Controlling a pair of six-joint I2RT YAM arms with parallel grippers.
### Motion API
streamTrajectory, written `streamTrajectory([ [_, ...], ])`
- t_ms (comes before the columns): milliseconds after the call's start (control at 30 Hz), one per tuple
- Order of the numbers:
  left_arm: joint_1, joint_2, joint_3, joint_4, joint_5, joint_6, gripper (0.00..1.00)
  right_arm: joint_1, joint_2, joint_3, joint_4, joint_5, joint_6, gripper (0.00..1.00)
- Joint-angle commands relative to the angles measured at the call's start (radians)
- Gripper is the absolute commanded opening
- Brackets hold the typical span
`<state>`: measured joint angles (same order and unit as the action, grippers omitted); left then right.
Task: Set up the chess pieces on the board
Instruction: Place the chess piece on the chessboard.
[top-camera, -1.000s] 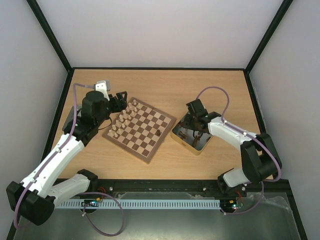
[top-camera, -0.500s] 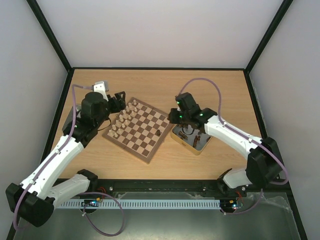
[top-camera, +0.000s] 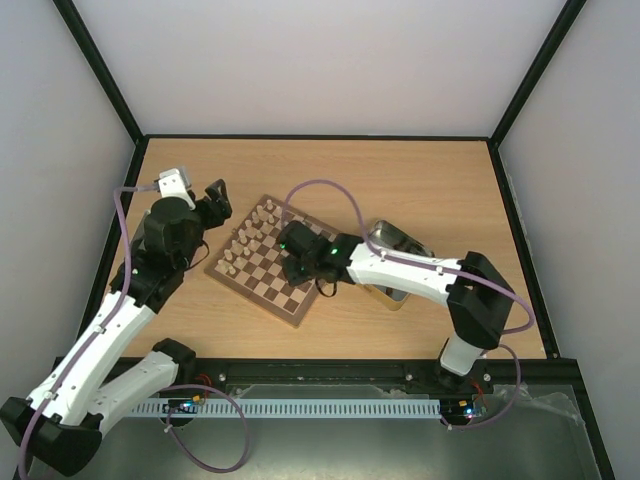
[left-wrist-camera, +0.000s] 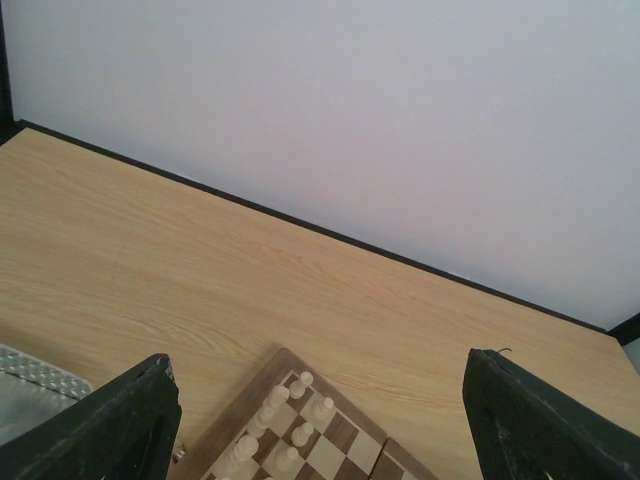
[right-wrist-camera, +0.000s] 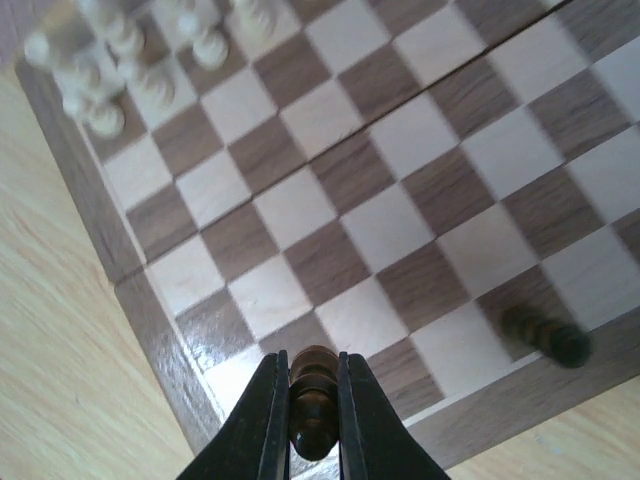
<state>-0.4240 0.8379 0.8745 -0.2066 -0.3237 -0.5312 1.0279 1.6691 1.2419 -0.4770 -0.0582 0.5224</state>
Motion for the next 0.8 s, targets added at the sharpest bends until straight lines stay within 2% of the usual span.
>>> streamTrajectory([
  [0,0.007,-0.012,-0.02,0.006,-0.057,-0.004,0.79,0.061,0.054,0.049,-0.127,0.084,-0.022,0.05],
  [233,0.007,0.003,-0.046,0.021,0.009,-0.05,0.79,0.093,0.103,0.051,-0.178,0.085,-0.015,0.04],
  [600,0.007,0.012,-0.051,0.023,0.02,-0.066,0.79,0.095,0.139,0.03,-0.164,0.054,-0.012,0.07],
  [667,0.007,0.014,-0.051,0.022,0.019,-0.065,0.79,0.095,0.142,0.028,-0.164,0.05,-0.012,0.1],
  [767,0.007,0.017,-0.048,0.021,0.017,-0.063,0.79,0.095,0.143,0.033,-0.166,0.051,-0.01,0.19],
])
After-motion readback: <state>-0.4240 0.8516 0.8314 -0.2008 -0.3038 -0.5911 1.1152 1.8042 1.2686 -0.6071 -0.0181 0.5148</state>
